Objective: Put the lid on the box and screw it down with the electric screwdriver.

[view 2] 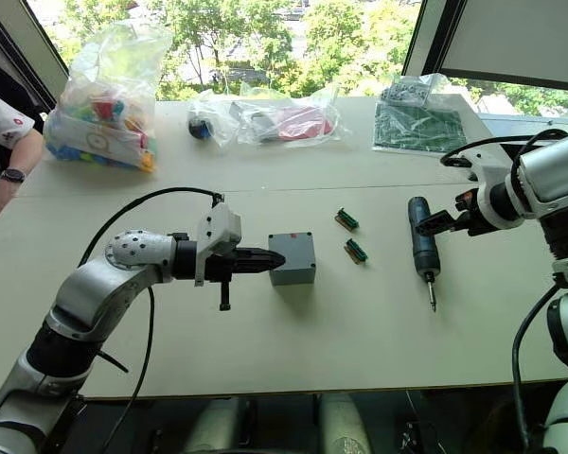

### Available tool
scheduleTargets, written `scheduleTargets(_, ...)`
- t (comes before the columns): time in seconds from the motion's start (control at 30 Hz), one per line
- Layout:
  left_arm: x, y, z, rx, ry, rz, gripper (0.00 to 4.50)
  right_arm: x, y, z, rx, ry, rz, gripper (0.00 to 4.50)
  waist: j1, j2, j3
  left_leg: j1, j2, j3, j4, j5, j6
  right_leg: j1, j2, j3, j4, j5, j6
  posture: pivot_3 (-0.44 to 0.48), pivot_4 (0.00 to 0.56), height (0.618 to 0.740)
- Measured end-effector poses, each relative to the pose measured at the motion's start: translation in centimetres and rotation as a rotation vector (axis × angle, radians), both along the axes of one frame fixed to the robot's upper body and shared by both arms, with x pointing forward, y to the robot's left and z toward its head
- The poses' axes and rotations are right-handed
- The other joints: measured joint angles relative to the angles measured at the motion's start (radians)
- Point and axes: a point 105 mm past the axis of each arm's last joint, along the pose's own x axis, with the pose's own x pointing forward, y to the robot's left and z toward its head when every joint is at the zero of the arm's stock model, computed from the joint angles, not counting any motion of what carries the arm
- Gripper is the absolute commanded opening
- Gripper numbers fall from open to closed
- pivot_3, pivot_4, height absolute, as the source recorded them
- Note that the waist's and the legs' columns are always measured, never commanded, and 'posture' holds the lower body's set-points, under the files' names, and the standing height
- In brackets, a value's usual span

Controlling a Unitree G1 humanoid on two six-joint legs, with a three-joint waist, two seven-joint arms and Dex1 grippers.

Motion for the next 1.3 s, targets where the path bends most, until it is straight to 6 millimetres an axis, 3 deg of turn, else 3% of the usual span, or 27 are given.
scheduleTargets(0.2,-0.2,-0.2,-0.2,-0.019,0.01,0.015,0.0,0.2,0.0,-1.4,0.004,0.077,-0.013,4.5,-0.003,0.0,0.0,0.0,0.0,0.0,0.0,0.0,0.0,0.0,0.0,0.0,0.0,0.001,0.001,0.0,0.15,0.74)
scheduleTargets(0.47,-0.2,0.1,-0.9,-0.034,0.046,0.072,0.0,1.1,0.9,-4.8,-0.052,0.172,0.049,4.5,-0.002,0.0,0.0,0.0,0.0,0.0,0.0,0.0,0.0,0.0,0.0,0.0,0.001,0.001,0.001,0.0,0.15,0.74)
scheduleTargets(0.57,-0.1,0.2,-1.3,-0.038,0.06,0.096,0.0,1.4,1.0,-4.9,-0.065,0.172,0.069,3.89,-0.002,0.0,0.0,0.0,0.0,-0.001,0.0,0.0,0.0,0.0,0.0,0.0,0.001,0.001,0.001,0.0,0.15,0.74)
scheduleTargets(0.8,-0.3,0.1,-1.2,-0.054,0.061,0.115,0.0,1.6,0.8,-5.3,-0.132,0.199,0.116,1.91,-0.003,-0.001,-0.001,0.001,0.0,-0.001,0.0,0.0,0.0,0.001,0.001,0.0,0.002,0.001,0.001,0.0,0.15,0.74)
scheduleTargets(1.03,-0.3,0.2,-1.3,-0.054,0.071,0.112,0.0,1.9,0.4,-5.1,-0.101,0.163,0.073,1.88,-0.003,-0.001,-0.001,0.001,0.0,-0.001,0.001,0.0,0.0,0.001,0.001,0.0,0.002,0.001,0.001,0.0,0.15,0.74)
scheduleTargets(1.17,0.0,0.7,-1.4,-0.051,0.097,0.104,0.0,4.0,0.7,-2.2,-0.015,-0.004,0.007,1.88,-0.008,0.005,0.003,0.001,0.0,0.002,0.0,0.0,0.0,-0.002,0.0,0.002,0.002,0.002,0.001,0.0,0.15,0.74)
scheduleTargets(1.23,0.5,1.2,-1.6,-0.061,0.139,0.097,0.0,6.0,1.7,3.5,0.126,-0.227,-0.026,1.88,-0.007,0.007,0.004,0.0,0.0,0.001,-0.003,0.0,0.0,-0.004,0.001,0.002,0.003,0.001,0.001,0.0,0.15,0.74)
scheduleTargets(1.3,0.7,1.3,-1.6,-0.062,0.169,0.081,0.0,6.7,3.2,8.5,0.293,-0.415,0.001,1.88,-0.003,0.007,0.004,0.0,0.001,-0.001,-0.004,0.0,0.0,-0.004,0.002,0.001,0.003,0.001,0.001,0.0,0.15,0.74)
